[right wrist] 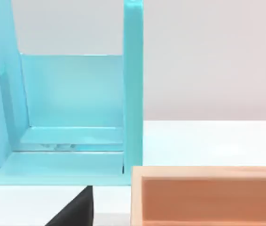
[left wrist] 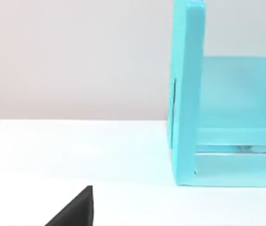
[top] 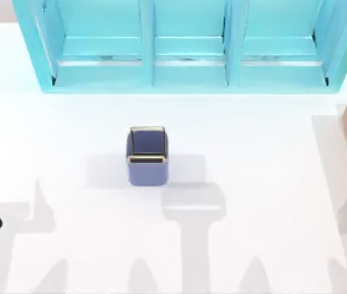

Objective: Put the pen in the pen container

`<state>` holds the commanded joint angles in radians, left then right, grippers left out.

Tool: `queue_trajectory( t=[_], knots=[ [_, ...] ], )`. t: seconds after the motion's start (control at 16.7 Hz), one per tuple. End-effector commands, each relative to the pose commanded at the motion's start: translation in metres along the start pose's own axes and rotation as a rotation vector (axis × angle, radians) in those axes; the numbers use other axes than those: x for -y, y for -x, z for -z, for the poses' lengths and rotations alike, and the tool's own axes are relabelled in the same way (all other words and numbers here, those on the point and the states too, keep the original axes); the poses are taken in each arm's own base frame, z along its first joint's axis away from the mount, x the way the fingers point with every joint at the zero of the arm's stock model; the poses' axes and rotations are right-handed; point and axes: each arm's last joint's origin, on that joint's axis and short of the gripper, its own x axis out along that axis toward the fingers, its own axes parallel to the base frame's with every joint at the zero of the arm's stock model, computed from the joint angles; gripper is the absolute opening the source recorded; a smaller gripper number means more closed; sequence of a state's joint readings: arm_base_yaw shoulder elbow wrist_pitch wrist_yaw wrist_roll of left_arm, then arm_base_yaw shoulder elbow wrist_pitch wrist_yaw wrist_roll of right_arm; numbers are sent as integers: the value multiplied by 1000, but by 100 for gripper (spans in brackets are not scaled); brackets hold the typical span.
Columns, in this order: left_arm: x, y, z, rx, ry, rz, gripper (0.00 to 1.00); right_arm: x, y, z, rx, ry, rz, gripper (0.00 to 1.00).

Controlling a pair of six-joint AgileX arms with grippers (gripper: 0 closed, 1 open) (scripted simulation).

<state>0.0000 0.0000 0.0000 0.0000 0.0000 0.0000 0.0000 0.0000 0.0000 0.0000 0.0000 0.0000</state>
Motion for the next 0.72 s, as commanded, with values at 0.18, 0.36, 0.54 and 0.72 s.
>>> queue_trajectory(
  t=[0.18,0.36,0.54,0.72],
  knots=[
    [-1,0,-1,-9,5,-6,100,0,0,0,0,0,0,100],
    [-6,-3,-7,-92,57,-58,100,0,0,0,0,0,0,100],
    [-17,-11,-22,-228,159,-142,100,0,0,0,0,0,0,100],
    [-34,-30,-44,-373,301,-232,100,0,0,0,0,0,0,100]
  ],
)
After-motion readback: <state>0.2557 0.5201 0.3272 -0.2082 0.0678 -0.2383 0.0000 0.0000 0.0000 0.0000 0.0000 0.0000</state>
